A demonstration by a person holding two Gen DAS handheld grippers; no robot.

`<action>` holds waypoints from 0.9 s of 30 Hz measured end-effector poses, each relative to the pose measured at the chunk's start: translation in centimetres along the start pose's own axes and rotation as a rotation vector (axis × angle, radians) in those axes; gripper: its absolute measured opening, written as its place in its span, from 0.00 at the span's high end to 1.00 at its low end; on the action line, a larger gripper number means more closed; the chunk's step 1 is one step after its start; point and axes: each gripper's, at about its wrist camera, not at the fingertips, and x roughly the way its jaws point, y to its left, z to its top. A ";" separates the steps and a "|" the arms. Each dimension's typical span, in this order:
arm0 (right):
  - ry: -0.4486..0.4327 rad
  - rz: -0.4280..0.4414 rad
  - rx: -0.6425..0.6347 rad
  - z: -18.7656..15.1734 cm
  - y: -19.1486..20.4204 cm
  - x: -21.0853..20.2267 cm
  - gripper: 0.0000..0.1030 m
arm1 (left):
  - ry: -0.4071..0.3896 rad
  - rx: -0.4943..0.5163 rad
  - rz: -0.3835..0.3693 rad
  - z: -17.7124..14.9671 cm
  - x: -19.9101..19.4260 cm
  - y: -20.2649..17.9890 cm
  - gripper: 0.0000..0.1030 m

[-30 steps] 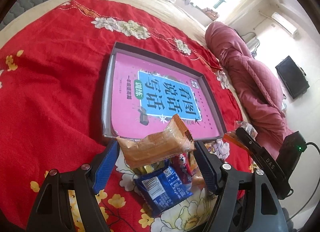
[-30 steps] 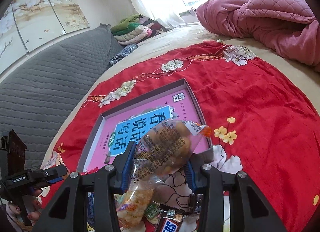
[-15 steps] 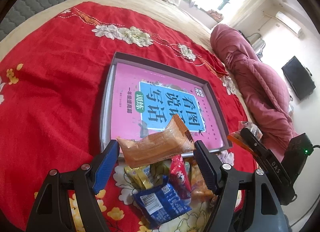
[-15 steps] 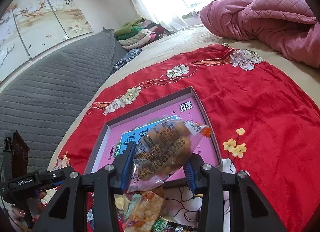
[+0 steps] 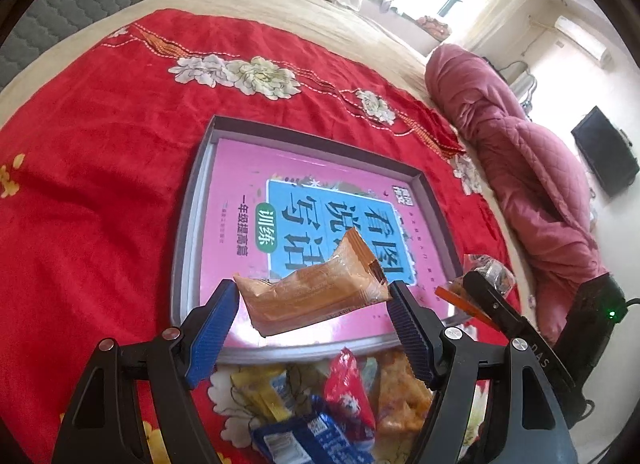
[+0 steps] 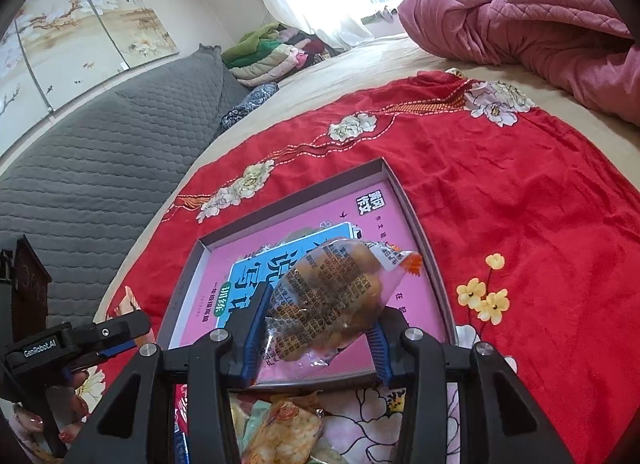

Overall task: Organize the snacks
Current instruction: 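Lift both held packs and carry them over the grey tray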

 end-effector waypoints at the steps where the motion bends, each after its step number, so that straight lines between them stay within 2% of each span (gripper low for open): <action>1: 0.004 -0.003 0.001 0.0 -0.1 0.2 0.57 | 0.002 0.003 0.010 0.1 0.3 -0.1 0.25; 12: 0.088 -0.022 0.005 -0.7 -1.0 3.0 0.57 | 0.065 0.009 0.092 -0.2 3.1 0.3 0.25; 27: 0.100 -0.093 -0.072 -1.3 -0.2 3.5 0.56 | 0.107 0.018 0.154 -0.7 4.4 0.5 0.24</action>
